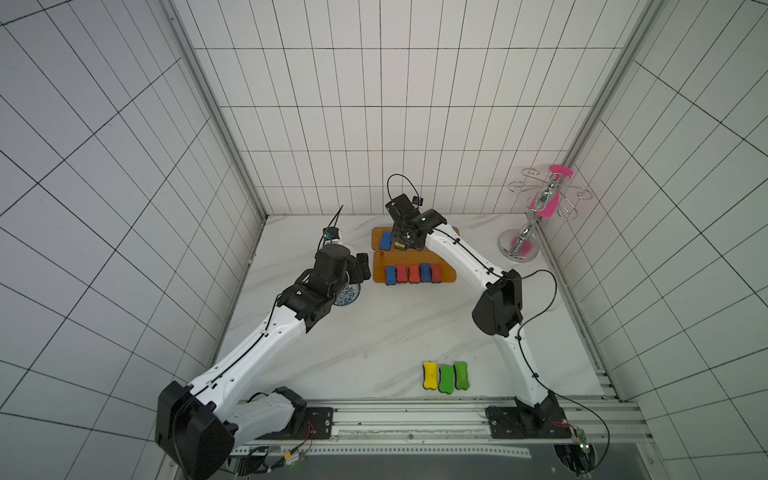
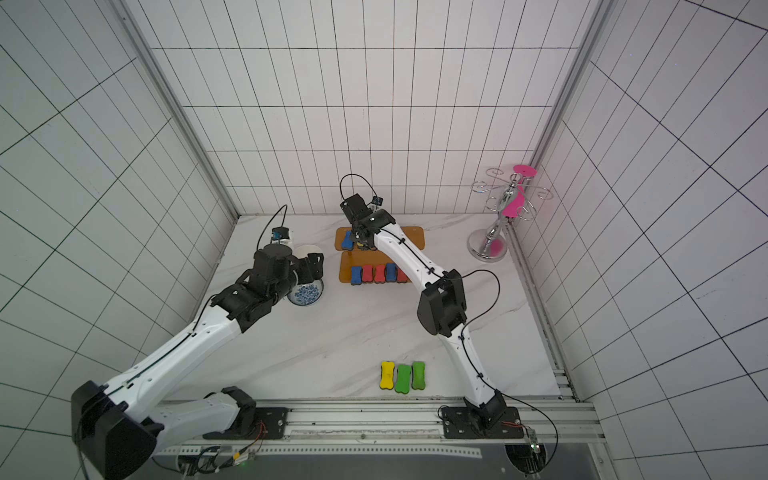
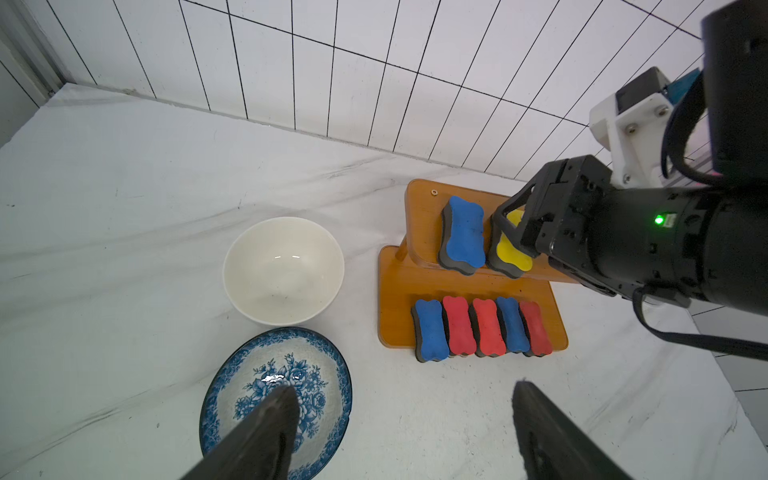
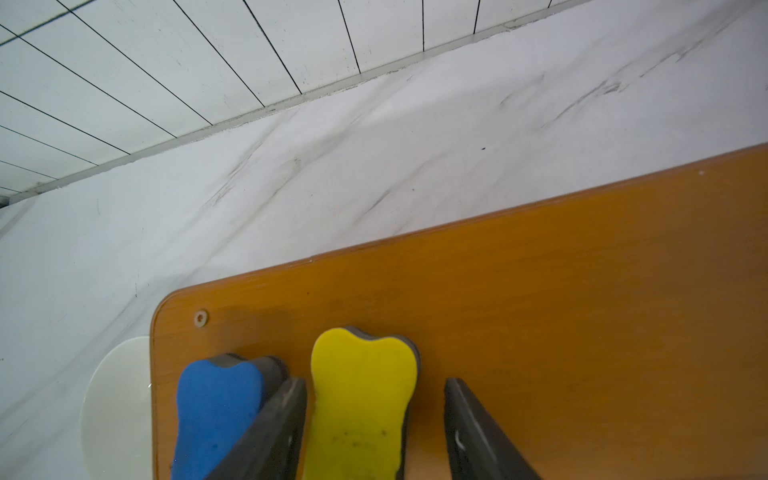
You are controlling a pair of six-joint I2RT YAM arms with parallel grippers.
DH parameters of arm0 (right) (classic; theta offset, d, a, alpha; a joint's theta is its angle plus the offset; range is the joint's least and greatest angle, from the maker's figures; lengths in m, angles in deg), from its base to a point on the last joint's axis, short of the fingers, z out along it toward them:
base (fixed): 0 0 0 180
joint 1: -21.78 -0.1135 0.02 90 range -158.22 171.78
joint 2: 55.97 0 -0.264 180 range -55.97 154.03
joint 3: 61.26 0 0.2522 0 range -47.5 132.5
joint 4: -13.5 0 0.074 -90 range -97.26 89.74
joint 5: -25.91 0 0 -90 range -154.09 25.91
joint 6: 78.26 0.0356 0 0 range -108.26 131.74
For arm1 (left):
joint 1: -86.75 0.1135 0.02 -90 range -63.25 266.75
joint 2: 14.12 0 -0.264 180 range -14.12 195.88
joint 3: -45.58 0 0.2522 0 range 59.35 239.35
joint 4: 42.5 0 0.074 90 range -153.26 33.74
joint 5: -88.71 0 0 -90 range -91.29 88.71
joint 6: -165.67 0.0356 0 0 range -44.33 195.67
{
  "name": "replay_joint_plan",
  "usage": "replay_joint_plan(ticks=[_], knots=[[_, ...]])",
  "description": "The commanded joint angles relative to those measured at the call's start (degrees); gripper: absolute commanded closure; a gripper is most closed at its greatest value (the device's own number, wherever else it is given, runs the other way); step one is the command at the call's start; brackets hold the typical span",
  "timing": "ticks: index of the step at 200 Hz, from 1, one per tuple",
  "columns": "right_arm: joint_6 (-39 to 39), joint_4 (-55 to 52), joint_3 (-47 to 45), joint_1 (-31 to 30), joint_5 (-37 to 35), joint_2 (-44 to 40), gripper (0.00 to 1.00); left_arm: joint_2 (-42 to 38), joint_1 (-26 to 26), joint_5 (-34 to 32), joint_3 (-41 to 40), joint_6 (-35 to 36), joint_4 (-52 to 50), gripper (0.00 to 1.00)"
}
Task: Remove the whiteboard erasers from the shelf
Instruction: Pick up the whiteboard eraser from the shelf.
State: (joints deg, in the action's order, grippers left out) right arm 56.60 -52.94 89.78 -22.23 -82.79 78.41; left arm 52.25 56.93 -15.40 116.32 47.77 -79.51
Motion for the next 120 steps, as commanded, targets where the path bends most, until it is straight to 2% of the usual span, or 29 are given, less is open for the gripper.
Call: replay_joint_plan(ticks=[1,46,71,93,104,120], knots=[[0.14,-1.55,1.16,-0.24,-0.47,1.84,0.45,-1.29,0.47,-0.44,-0.72,-0.18,0.21,0.16],[-0.30,-1.55,0.98,-0.20,0.21,2.53,0.53,-1.24,0.80,-0.31,-0.81,-0.24,0.46,0.16],[-0.48,-1.60,0.88,-0.11,1.47,2.47,0.74,-1.26,1.08,-0.22,-0.88,-0.25,0.40,0.16],[-0.61,-1.67,0.30,-0.18,2.93,1.21,0.87,-1.24,1.15,-0.13,-0.88,-0.27,0.47,0.16],[-0.65,-1.61,-0.57,-0.39,3.64,-0.44,0.92,-1.32,1.16,0.04,-0.87,-0.48,0.28,0.16],[-1.09,-0.69,-3.81,-1.09,3.71,-4.41,0.93,-1.87,1.04,0.53,-0.81,-0.71,-0.38,0.16]])
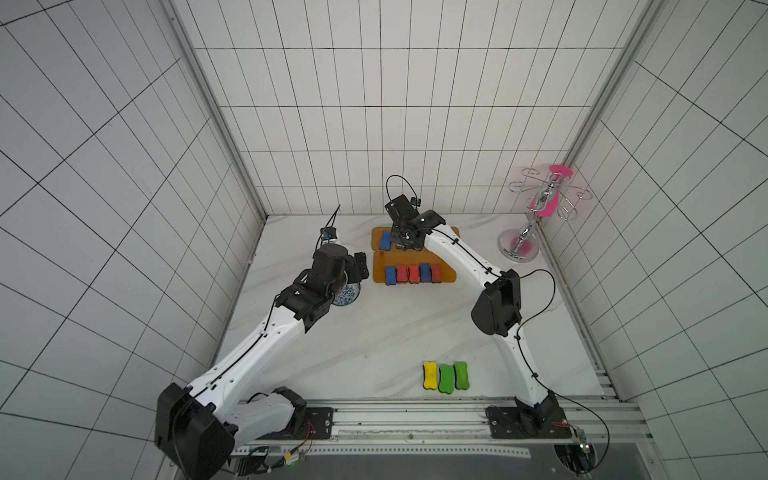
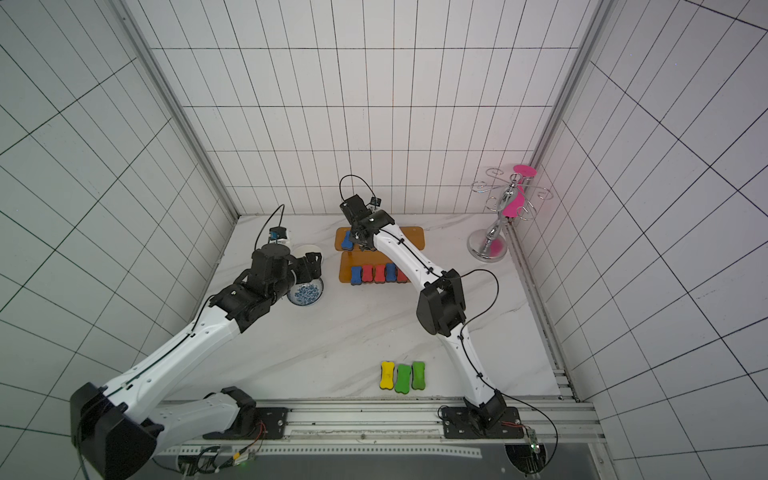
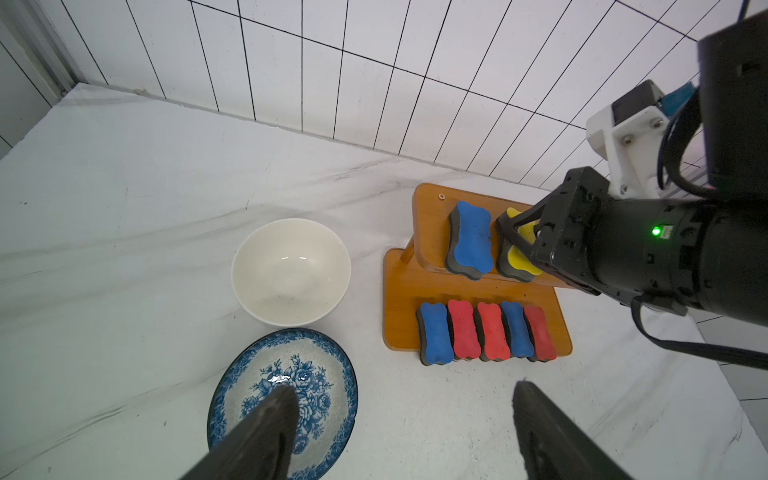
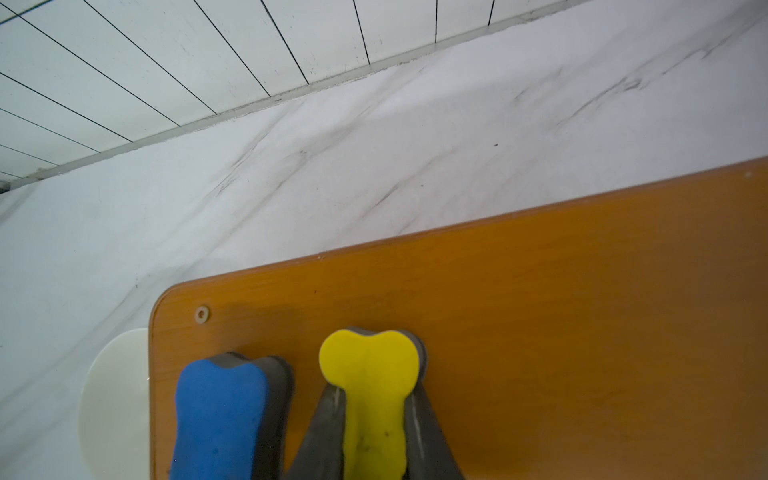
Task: Remove the whiteboard erasers from the shelf
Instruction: Pick up the whiteboard eraser from the shelf, then place the whiteboard eraser at the center of the board.
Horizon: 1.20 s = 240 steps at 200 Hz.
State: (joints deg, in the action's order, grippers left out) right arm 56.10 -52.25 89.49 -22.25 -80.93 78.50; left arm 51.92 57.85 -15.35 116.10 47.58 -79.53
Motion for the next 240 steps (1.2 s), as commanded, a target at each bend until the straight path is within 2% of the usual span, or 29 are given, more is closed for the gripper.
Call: replay_joint_plan(ticks=[1,24,70,105,123,145,184,240], knots=[[-0.63,-1.29,-3.86,-1.15,1.88,-4.84,0.93,-1.63,0.14,0.55,-0.59,-0.53,-0.41,0.16],[-0.93,2.25,-15.19,-3.31,1.10,-14.52,0.93,-3.37,0.16,1.23,-0.76,-0.46,-2.03,0.16],[4.44,6.93,-47.45,-11.11,0.76,-36.08,0.92,-7.34,0.18,1.88,-3.16,-0.55,-3.49,0.16],[12.84,9.61,-66.23,-20.41,4.31,-44.04,0.91,-9.29,0.37,2.45,-4.87,-0.50,-3.89,0.16],[16.78,11.28,-71.15,-25.87,4.68,-44.22,0.91,-10.23,0.30,2.55,-5.72,-0.23,-3.80,0.16],[20.53,13.22,-75.26,-28.92,7.00,-43.14,0.91,-10.76,0.25,2.63,-6.21,-0.01,-3.89,0.16],[24.41,16.25,-79.53,-30.79,8.70,-42.71,0.92,-11.80,0.21,2.30,-6.15,1.11,-5.40,0.16],[27.80,14.81,-79.93,-30.94,11.73,-38.83,0.87,-13.12,0.06,1.94,-7.27,1.44,-5.34,0.16]])
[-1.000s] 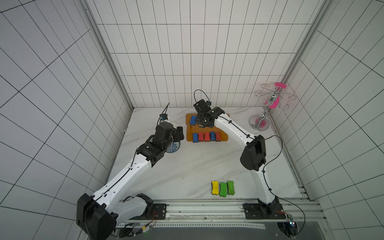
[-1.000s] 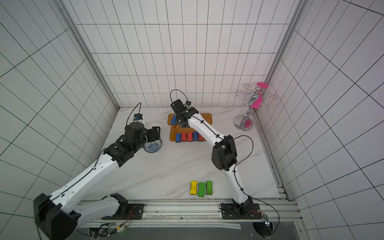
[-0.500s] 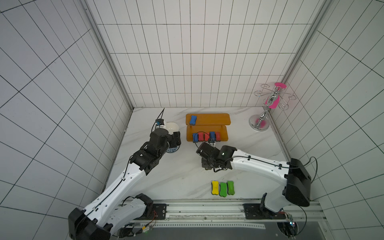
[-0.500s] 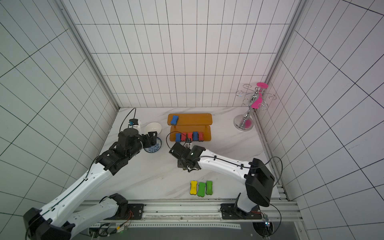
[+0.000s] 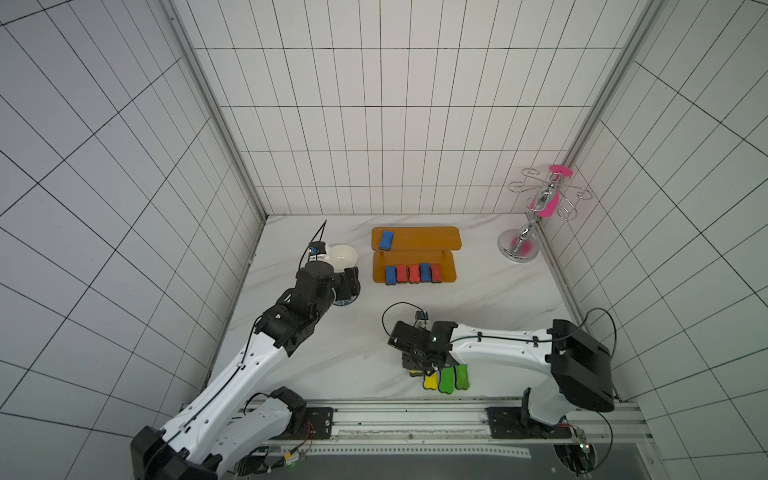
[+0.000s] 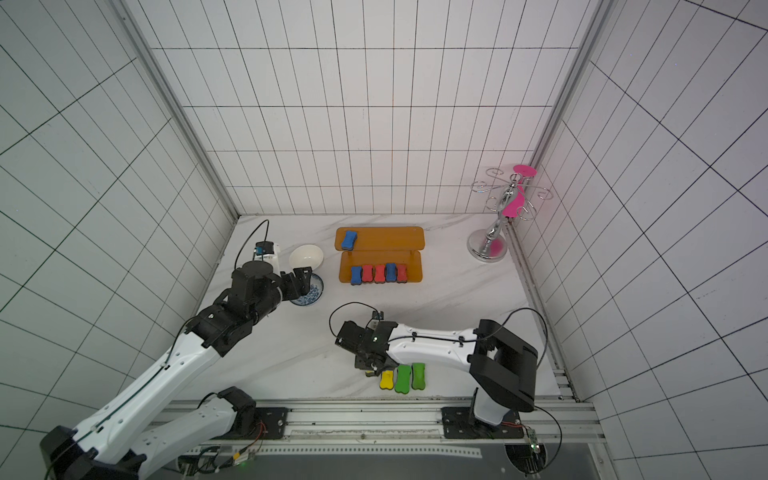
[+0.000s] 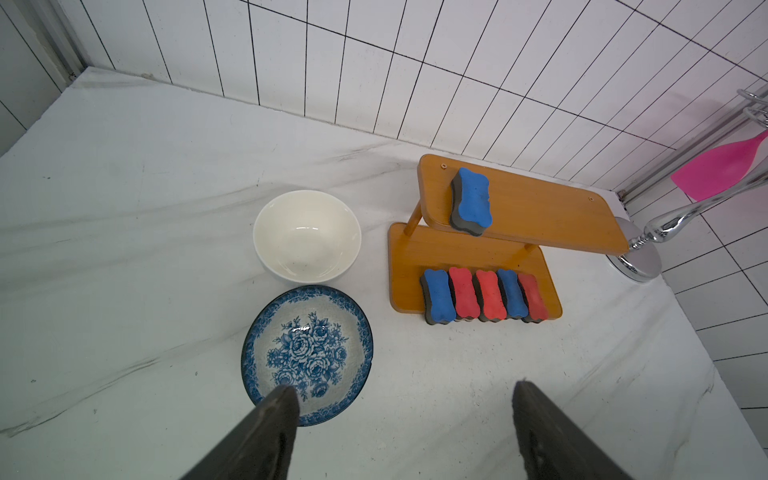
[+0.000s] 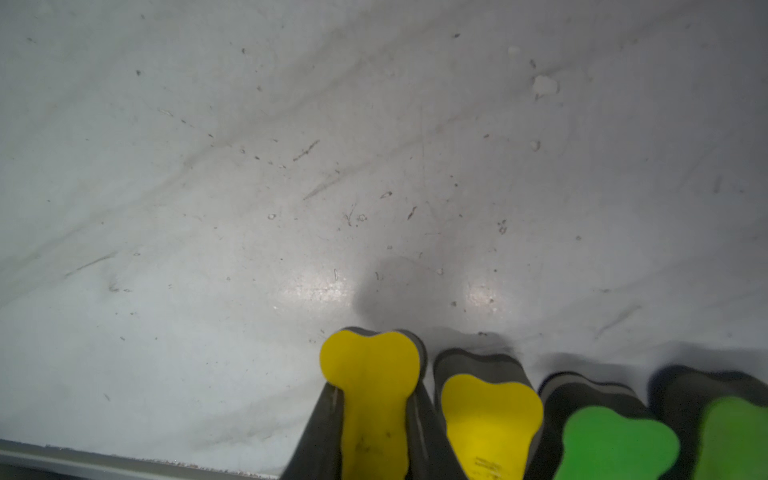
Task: Remove the whiteboard erasers from the shelf
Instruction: Place the whiteboard eraser at the center of the board.
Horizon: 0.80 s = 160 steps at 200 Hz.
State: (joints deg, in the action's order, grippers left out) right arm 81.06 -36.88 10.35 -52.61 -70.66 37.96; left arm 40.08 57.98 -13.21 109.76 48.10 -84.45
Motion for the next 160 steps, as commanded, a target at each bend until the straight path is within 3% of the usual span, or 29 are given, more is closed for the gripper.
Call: replay_joint_plan(ticks=[1,66,108,160], knots=[[2.84,-0.56,-0.79,-0.54,1.51,1.75,0.87,-1.33,-0.06,-0.20,-0.97,0.93,-0.40,0.16],[3.95,-0.64,-2.76,0.16,3.75,1.94,0.79,-1.04,-0.58,-0.17,-1.28,1.38,-0.21,0.16],[3.45,-1.67,-2.31,0.03,3.93,1.63,0.66,-0.22,-0.83,-0.48,-0.66,1.62,-0.30,0.16],[3.34,-2.38,-2.11,-0.23,3.67,1.29,0.62,0.08,-0.84,-0.62,-0.30,1.73,-0.38,0.16]])
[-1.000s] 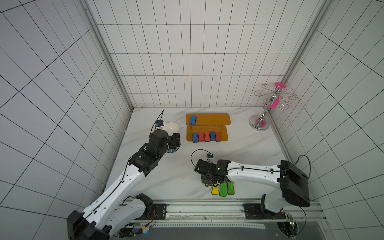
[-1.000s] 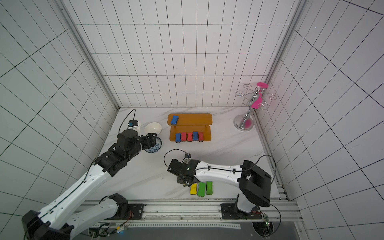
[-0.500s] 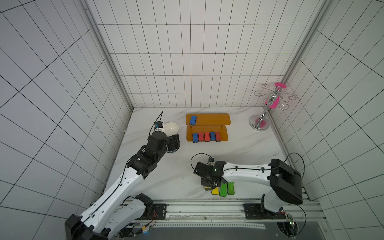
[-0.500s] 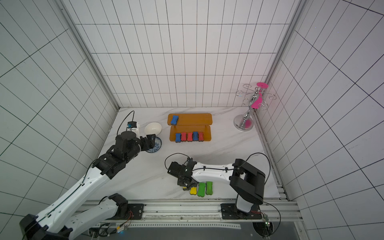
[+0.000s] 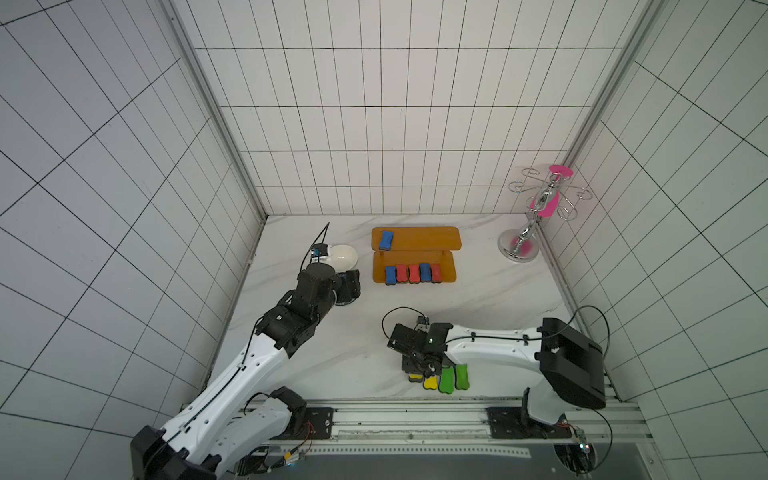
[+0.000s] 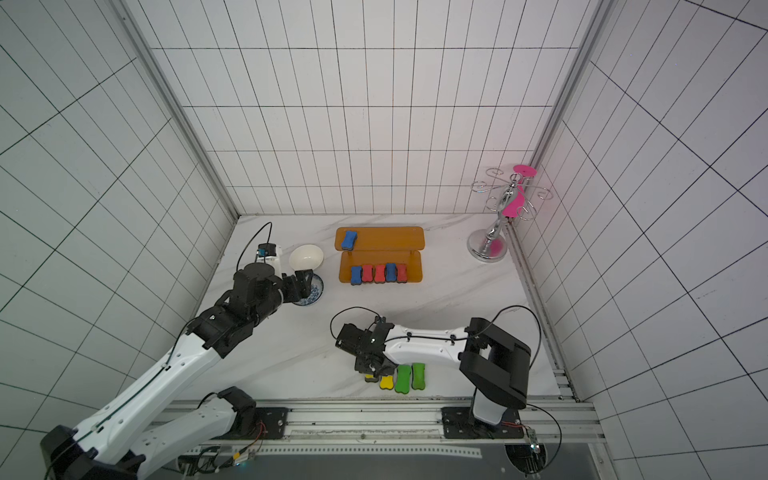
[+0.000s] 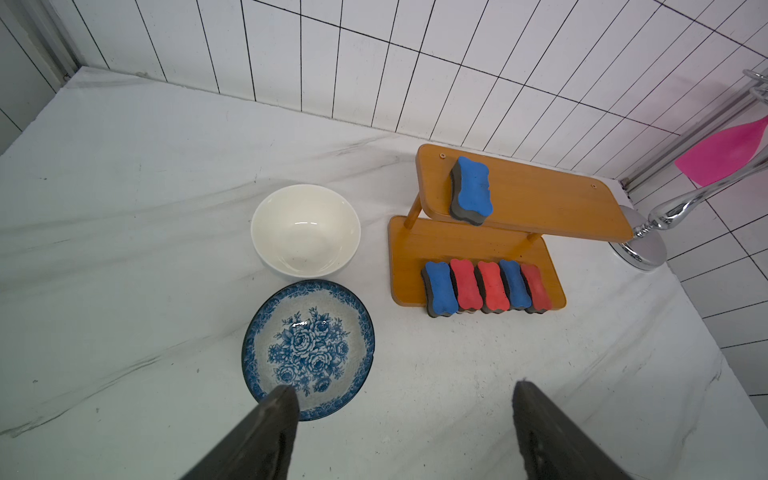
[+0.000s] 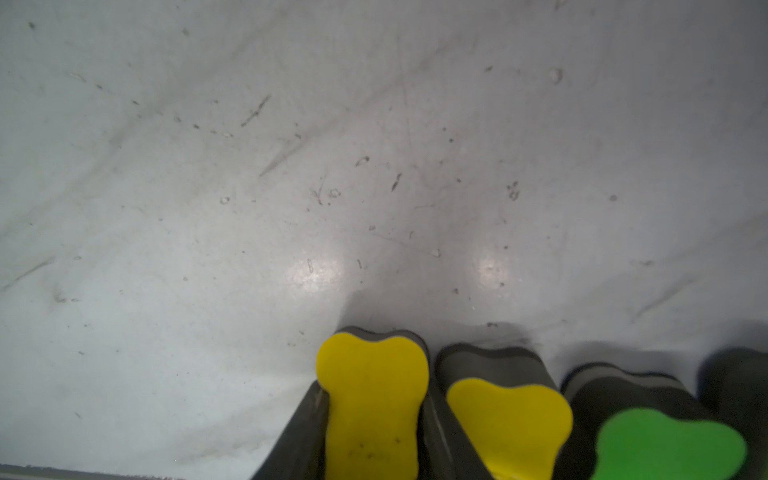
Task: Remove the whiteboard erasers from the shelf
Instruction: Place the whiteboard eraser at the center of the board.
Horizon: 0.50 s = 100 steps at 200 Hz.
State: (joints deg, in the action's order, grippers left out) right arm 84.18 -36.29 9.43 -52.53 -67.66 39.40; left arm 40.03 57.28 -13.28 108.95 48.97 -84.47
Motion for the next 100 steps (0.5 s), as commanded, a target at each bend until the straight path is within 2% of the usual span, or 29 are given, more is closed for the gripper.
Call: replay_joint_plan(ticks=[1,100], knots=[[0.23,-2.98,-1.20,-0.32,0.59,-0.17,0.62,0.10,-0.15,-0.52,0.50,0.86,-0.36,0.16],[-0.35,-5.04,1.20,-1.69,-1.31,-0.70,0.59,-0.51,-0.22,-0.93,0.32,0.96,-0.36,0.16]])
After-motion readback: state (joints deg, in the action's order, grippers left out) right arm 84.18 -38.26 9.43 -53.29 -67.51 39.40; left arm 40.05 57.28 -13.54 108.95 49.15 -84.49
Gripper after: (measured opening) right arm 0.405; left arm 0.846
